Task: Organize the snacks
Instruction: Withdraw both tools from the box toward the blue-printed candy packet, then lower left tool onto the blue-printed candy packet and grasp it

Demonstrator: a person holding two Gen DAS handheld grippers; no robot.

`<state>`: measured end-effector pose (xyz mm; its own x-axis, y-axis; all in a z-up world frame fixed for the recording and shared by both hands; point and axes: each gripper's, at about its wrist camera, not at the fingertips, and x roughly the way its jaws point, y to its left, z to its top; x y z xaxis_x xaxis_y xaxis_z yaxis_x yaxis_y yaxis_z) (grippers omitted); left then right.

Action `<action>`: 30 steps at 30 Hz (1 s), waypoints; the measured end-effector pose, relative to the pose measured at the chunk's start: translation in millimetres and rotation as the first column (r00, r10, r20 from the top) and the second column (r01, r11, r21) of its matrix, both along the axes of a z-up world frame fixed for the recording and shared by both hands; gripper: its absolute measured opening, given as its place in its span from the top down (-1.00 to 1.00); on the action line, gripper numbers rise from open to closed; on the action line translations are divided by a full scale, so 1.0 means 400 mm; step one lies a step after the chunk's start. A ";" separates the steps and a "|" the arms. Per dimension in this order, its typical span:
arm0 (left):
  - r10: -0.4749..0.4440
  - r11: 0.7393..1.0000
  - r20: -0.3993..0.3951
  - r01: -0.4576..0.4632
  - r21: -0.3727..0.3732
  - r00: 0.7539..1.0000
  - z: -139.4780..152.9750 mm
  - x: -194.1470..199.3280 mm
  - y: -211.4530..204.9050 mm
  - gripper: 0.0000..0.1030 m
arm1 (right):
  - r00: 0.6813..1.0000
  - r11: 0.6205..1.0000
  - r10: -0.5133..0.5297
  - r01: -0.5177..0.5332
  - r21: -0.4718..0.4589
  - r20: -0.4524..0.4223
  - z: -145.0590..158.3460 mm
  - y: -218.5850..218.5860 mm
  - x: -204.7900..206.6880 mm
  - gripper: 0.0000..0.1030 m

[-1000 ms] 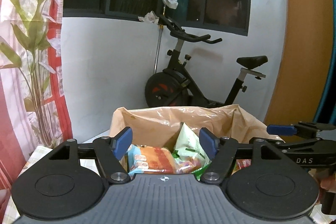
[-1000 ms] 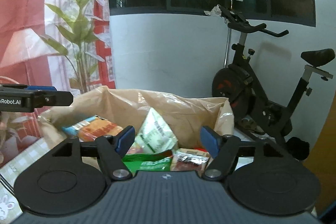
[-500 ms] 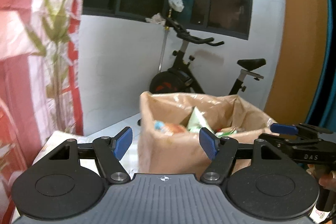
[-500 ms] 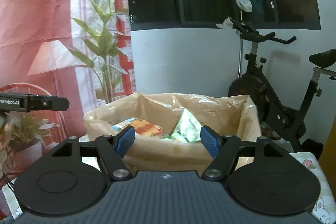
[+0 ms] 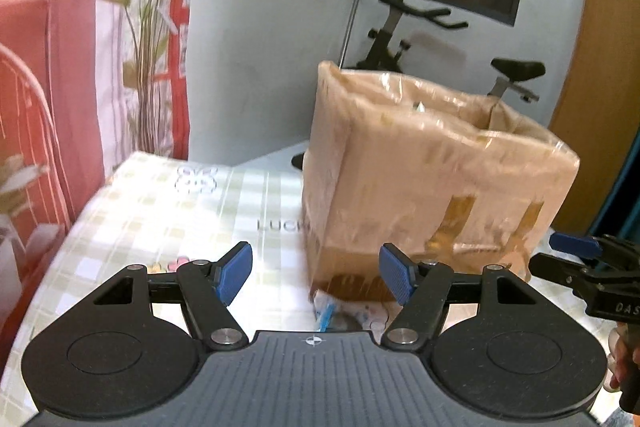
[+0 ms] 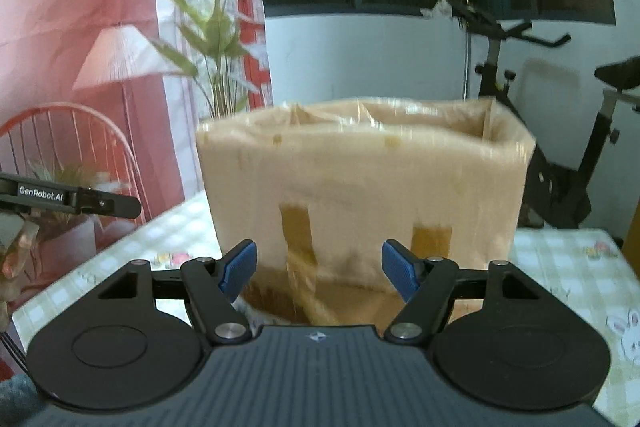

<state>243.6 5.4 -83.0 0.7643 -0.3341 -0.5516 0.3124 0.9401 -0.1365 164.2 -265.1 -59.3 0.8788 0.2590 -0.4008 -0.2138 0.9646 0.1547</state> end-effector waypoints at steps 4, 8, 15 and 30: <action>-0.003 1.000 -0.029 0.003 0.007 1.000 -0.023 0.004 -0.006 -0.40 | 0.999 1.000 -0.004 0.004 0.007 -0.053 -0.040 -0.007 -0.006 -0.40; -0.006 1.000 -0.054 0.007 0.022 0.999 -0.050 0.003 -0.014 -0.40 | 0.996 1.000 -0.006 0.005 -0.001 -0.094 -0.072 -0.007 -0.002 -0.40; -0.012 0.998 -0.097 0.017 0.053 0.995 -0.089 0.019 -0.023 -0.40 | 0.987 1.000 0.007 -0.005 0.011 -0.159 -0.120 -0.006 0.007 -0.40; -0.017 1.000 -0.291 0.021 0.008 0.956 -0.261 0.156 -0.046 -0.09 | 0.958 1.000 0.018 -0.011 0.027 -0.287 -0.214 -0.005 0.033 -0.40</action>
<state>306.1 -13.1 -187.4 0.5635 -0.3400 -0.7529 0.2784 0.9362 -0.2144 177.4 -267.2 -145.1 0.7234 0.2841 -0.6293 -0.1711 0.9567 0.2354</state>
